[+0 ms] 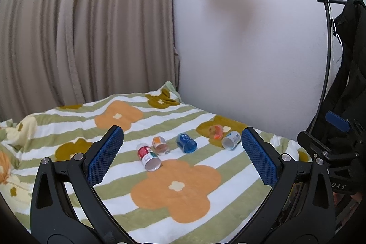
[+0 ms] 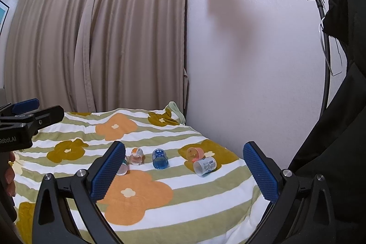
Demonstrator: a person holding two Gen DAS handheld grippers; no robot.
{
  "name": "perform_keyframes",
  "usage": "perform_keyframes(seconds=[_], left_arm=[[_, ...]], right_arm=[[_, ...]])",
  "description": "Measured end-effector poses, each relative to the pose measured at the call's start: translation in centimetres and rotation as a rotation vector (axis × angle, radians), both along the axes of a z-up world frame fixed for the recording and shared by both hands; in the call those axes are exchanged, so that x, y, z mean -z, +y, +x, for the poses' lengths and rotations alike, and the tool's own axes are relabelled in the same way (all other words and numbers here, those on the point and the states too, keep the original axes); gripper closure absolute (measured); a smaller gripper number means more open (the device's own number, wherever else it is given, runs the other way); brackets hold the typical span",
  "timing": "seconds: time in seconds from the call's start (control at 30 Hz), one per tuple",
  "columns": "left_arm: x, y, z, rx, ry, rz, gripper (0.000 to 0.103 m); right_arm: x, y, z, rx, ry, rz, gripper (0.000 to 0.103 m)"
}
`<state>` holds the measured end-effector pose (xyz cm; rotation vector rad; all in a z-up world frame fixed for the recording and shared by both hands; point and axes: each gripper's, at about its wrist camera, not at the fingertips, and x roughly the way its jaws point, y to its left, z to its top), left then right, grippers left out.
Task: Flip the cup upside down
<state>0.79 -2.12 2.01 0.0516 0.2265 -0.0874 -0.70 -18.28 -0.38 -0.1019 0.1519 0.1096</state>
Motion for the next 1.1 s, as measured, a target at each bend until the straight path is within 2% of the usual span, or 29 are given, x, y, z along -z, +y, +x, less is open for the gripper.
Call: perform_keyframes(seconds=[0.2, 0.37, 0.57, 0.8, 0.9, 1.0, 1.1], left_arm=[[-0.5, -1.3, 2.9, 0.067, 0.028, 0.036, 0.000], [-1.5, -3.3, 8.0, 0.168, 0.067, 0.099, 0.000], [-0.3, -8.8, 17.2, 0.326, 0.177, 0.261, 0.000], [5.3, -16.5, 28.9, 0.503, 0.419, 0.367, 0.000], [9.1, -19.9, 33.8, 0.565, 0.562, 0.426, 0.000], [13.9, -22.6, 38.2, 0.579, 0.711, 0.498, 0.000], [17.5, -24.1, 41.1, 0.562, 0.807, 0.546, 0.001]], right_arm=[[0.5, 0.0, 0.5, 0.002, 0.020, 0.003, 0.000], [1.3, 0.4, 2.5, -0.010, 0.040, -0.007, 0.000], [3.5, 0.8, 6.6, -0.018, 0.071, -0.041, 0.000], [7.9, -0.6, 12.5, -0.009, 0.190, -0.036, 0.000], [9.8, -1.4, 14.1, 0.000, 0.235, -0.025, 0.000], [10.8, -2.5, 15.2, 0.002, 0.264, -0.016, 0.000], [11.8, -3.4, 15.9, 0.009, 0.284, -0.018, 0.000]])
